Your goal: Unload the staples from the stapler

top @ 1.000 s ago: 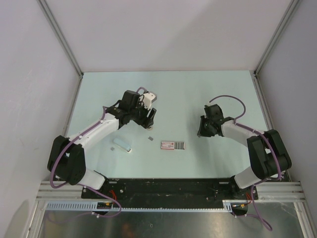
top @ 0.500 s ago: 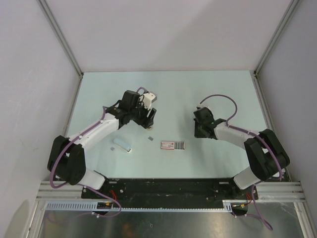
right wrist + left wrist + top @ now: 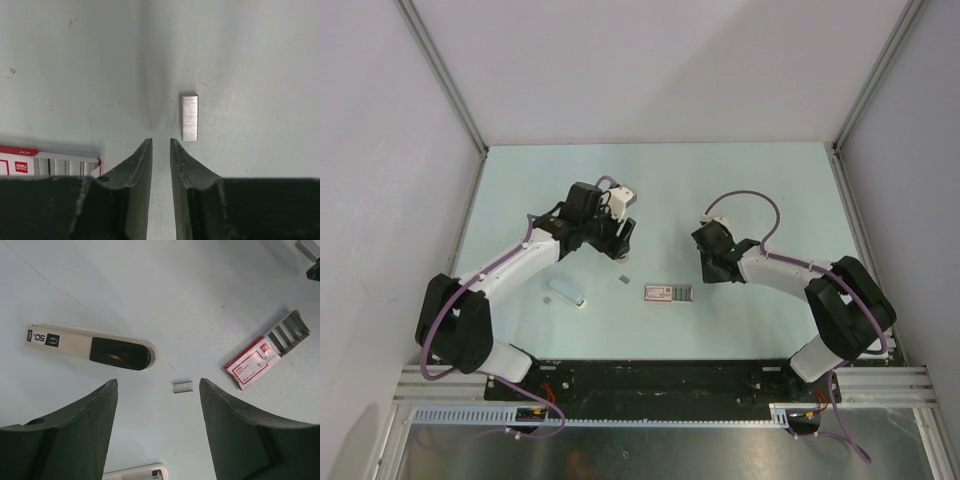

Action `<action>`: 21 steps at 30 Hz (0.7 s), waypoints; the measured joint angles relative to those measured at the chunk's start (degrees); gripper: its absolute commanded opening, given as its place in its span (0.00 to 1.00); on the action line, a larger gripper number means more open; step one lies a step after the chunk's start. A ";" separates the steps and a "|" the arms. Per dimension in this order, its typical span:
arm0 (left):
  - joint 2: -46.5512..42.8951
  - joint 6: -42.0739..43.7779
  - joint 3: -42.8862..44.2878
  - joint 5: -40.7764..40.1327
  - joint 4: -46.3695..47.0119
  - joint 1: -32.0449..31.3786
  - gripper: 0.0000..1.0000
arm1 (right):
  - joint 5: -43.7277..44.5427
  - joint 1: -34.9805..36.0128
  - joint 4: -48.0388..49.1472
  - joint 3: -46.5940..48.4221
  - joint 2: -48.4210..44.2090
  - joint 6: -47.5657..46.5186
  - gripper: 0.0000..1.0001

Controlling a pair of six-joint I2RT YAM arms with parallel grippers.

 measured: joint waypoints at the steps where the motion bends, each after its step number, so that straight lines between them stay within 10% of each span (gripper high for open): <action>1: -0.02 0.02 0.00 0.00 0.00 0.00 0.71 | 0.17 0.09 -0.26 0.28 -0.11 0.00 0.28; 21: -0.20 0.02 -0.72 0.02 -0.04 0.00 0.71 | 1.16 -4.87 -3.02 3.93 -0.72 -2.19 0.37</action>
